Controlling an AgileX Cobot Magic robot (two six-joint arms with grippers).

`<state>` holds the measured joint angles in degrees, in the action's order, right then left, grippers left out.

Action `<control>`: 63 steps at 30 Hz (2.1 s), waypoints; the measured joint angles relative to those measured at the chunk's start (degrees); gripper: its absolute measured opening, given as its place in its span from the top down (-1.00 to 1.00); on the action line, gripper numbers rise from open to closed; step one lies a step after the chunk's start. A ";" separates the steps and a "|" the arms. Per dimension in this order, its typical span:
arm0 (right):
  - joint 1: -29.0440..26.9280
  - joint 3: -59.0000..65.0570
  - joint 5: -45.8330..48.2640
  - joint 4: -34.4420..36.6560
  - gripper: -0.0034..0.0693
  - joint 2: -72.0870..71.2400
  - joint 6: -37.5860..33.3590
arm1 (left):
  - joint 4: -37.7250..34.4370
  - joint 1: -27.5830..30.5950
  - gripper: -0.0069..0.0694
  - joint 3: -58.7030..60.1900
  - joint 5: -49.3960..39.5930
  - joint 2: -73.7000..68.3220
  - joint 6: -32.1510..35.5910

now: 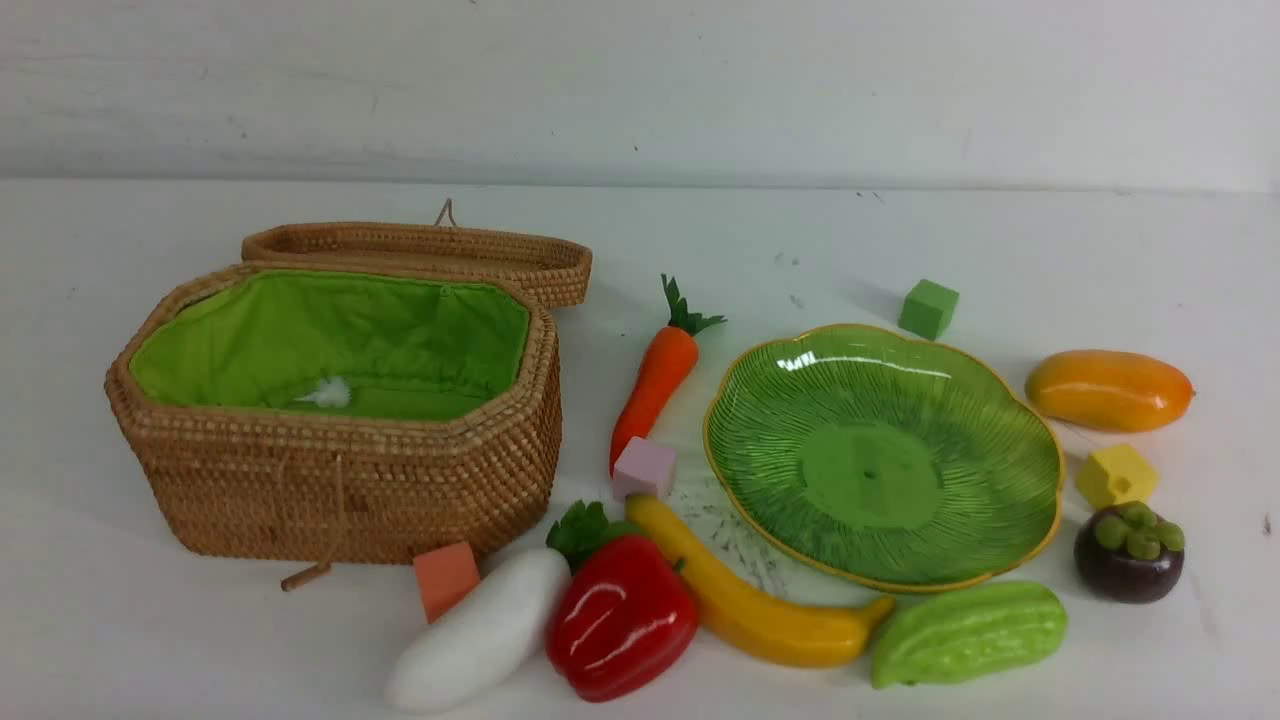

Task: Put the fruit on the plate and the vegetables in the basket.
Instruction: Take a daikon with your left arm and place it on the basket on the left.

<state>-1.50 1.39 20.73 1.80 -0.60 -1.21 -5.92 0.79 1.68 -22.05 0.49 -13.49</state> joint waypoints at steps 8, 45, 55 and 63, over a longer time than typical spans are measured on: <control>0.00 0.00 0.00 0.00 0.24 0.00 0.00 | 0.00 0.00 0.19 0.00 0.00 0.00 0.00; 0.00 0.00 0.00 0.00 0.24 0.00 0.00 | -22.42 0.00 0.79 -7.27 17.47 0.00 -13.82; 0.00 0.15 -2.63 -8.11 0.24 0.00 -0.55 | -17.26 0.00 0.85 -27.34 1.20 -17.96 4.50; 0.00 0.20 -12.34 8.44 0.24 0.00 19.30 | -18.30 -4.11 0.85 -39.36 -14.27 -27.59 11.77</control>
<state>-1.50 1.59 8.39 10.24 -0.60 18.09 -24.22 -3.32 -37.68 -36.32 -27.10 -1.72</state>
